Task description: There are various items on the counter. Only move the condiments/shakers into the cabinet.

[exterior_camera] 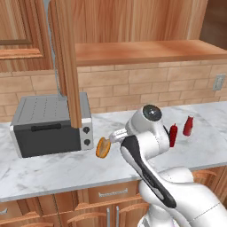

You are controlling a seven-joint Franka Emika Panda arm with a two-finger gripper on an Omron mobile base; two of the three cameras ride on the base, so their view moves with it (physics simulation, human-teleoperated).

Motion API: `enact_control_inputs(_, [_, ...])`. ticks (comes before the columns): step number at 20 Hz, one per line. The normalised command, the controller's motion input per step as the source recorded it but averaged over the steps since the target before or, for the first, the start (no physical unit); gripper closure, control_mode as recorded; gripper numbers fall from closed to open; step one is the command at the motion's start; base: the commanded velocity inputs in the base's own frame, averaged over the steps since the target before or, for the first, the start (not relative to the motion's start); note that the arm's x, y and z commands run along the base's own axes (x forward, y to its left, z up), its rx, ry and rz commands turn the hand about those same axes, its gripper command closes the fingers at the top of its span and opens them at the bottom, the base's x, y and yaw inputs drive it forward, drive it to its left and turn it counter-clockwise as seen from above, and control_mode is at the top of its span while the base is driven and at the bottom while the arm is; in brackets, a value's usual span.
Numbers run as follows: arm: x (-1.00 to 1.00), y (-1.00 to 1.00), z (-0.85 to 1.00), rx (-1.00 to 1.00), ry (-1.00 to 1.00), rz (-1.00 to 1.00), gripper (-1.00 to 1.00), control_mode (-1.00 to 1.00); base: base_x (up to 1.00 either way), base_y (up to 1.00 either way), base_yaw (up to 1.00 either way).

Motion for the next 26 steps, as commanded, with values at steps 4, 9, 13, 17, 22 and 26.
enact_control_inputs(4, [-0.41,-0.01,1.00,0.00,-0.22,-0.02,1.00,-1.00,0.00,0.00,0.00])
enact_control_inputs(9, [-0.23,0.00,1.00,0.00,-0.21,0.00,1.00,-1.00,0.00,0.00,0.00])
enact_control_inputs(13, [-0.23,0.00,1.00,0.00,-0.13,0.00,1.00,-1.00,0.00,0.00,0.00])
enact_control_inputs(17, [-0.34,0.00,1.00,0.04,-0.02,-0.04,1.00,-1.00,0.00,0.00,0.00])
enact_control_inputs(22, [-0.06,-0.04,1.00,0.10,0.11,-0.09,1.00,-1.00,0.00,0.00,0.00])
enact_control_inputs(26, [0.00,-0.11,1.00,0.12,0.15,-0.09,1.00,-1.00,0.00,0.00,0.00])
